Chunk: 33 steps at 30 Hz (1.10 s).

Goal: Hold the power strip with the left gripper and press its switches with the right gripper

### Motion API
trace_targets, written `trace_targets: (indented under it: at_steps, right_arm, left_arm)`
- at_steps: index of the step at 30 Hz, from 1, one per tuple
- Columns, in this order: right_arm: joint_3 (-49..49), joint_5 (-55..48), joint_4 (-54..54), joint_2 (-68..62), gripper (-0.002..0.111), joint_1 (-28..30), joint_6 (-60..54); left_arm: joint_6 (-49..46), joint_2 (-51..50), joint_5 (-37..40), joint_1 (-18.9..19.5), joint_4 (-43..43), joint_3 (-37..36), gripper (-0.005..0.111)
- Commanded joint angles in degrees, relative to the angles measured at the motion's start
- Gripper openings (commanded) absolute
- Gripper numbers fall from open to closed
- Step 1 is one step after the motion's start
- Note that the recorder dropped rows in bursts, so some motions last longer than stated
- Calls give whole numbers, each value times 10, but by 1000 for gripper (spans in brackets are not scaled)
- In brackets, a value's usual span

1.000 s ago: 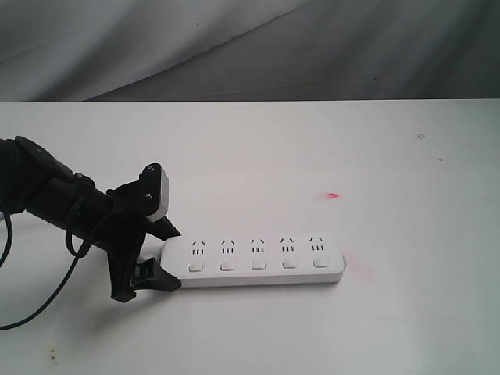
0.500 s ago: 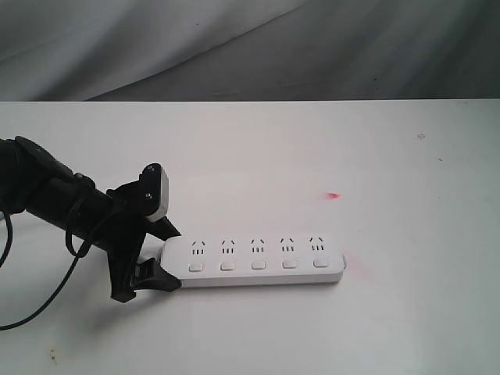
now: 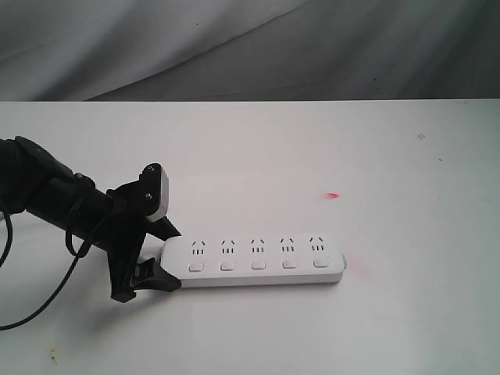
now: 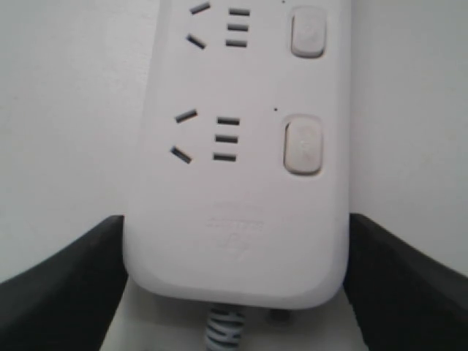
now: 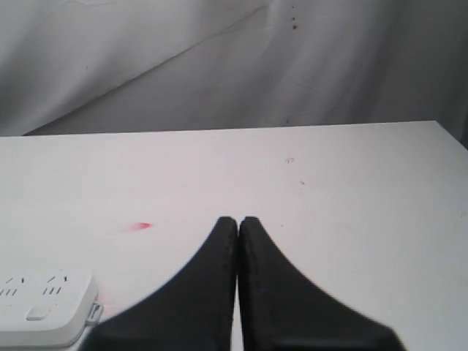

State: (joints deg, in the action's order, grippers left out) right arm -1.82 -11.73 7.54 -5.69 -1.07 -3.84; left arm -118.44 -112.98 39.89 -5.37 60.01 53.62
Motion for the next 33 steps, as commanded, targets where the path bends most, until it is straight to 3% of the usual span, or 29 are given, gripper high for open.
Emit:
trace_targets:
  at_steps: [1,10,17,25,33]
  right_arm:
    - [-118,-179,3,-3,0,5,1]
    - [-365,-257,-75,-164,0,5,-2]
    - [-457,-278,-75,-334,0,-7,11]
    - [-483,-360,-91,-478,0,-164,41]
    - [-502,-370,-22,-592,0,-300,-199]
  left_arm:
    - [-5,0,4,1,-1,-1,68]
    - [-5,0,4,1,-1,-1,68]
    - [-3,0,4,1,-1,-1,68]
    - [-3,0,4,1,-1,-1,68]
    - [-5,0,4,1,-1,-1,68]
